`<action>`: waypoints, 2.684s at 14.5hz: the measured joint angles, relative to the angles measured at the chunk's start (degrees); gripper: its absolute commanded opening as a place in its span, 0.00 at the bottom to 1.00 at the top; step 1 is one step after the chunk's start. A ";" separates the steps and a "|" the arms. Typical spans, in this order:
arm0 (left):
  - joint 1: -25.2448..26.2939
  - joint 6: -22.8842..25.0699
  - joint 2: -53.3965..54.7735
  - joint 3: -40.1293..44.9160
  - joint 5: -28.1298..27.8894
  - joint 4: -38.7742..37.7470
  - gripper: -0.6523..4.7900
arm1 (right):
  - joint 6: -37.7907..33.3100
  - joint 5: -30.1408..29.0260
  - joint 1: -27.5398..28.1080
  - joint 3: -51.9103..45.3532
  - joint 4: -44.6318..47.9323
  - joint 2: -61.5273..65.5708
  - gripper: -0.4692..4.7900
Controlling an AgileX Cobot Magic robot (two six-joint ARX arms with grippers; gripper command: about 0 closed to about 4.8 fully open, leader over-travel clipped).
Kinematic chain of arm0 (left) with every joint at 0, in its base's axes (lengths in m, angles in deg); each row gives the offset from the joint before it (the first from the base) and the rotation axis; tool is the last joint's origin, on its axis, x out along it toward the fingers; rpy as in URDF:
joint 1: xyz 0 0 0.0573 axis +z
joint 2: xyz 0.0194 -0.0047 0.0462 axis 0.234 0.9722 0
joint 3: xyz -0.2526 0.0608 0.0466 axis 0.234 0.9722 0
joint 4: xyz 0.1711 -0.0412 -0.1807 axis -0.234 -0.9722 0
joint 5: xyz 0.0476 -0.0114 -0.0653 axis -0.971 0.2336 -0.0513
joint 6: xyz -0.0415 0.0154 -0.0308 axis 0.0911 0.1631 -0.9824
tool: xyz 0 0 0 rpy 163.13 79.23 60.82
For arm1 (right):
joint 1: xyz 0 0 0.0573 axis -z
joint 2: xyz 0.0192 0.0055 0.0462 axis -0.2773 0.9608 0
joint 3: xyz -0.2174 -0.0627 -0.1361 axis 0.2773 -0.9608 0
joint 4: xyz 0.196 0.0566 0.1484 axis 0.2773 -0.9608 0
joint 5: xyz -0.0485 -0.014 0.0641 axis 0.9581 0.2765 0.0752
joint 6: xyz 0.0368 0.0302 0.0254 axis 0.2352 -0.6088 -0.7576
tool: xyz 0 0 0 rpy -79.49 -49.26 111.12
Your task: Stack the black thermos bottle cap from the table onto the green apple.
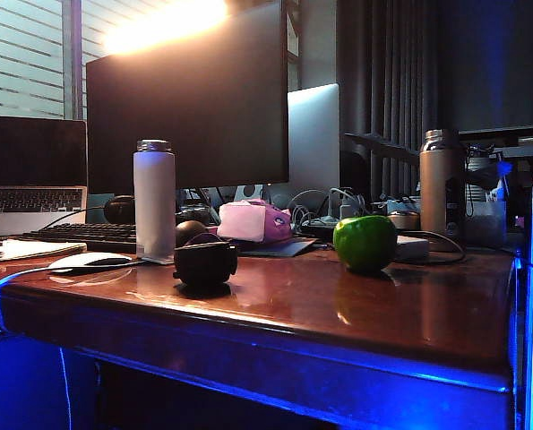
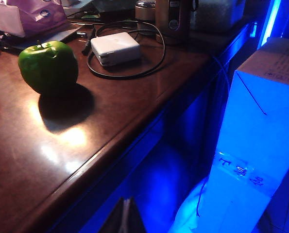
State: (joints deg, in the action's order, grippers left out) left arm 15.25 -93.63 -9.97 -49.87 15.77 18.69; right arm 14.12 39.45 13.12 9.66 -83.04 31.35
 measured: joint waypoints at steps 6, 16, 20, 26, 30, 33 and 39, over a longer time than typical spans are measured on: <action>0.00 0.00 0.00 0.00 -0.02 -0.02 0.11 | -0.09 -0.02 -0.02 0.00 0.00 0.00 0.09; 0.00 -0.63 25.31 -40.89 -6.71 -10.32 0.11 | -10.14 -0.11 -0.09 14.88 6.47 9.51 0.09; -0.02 12.15 47.01 -65.96 13.16 -27.74 0.11 | -3.69 -9.60 -0.35 28.81 8.33 32.57 0.09; -1.51 23.21 57.57 -75.32 30.03 -47.45 0.11 | 0.94 -20.22 -12.96 40.63 13.68 64.83 0.09; -1.49 24.11 57.88 -75.36 24.98 -48.63 0.11 | 1.49 -20.87 -19.23 41.57 22.34 72.89 0.09; -1.49 23.47 57.90 -75.36 25.07 -46.40 0.11 | -0.11 -21.24 -21.86 41.59 28.20 75.19 0.09; -1.49 20.76 57.90 -75.36 26.53 -44.37 0.11 | 3.21 -29.09 -23.37 41.62 44.41 90.62 1.00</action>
State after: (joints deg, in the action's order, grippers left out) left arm 13.76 -72.87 47.93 -125.23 42.31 -25.68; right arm 17.33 10.36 -10.25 51.28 -38.63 121.96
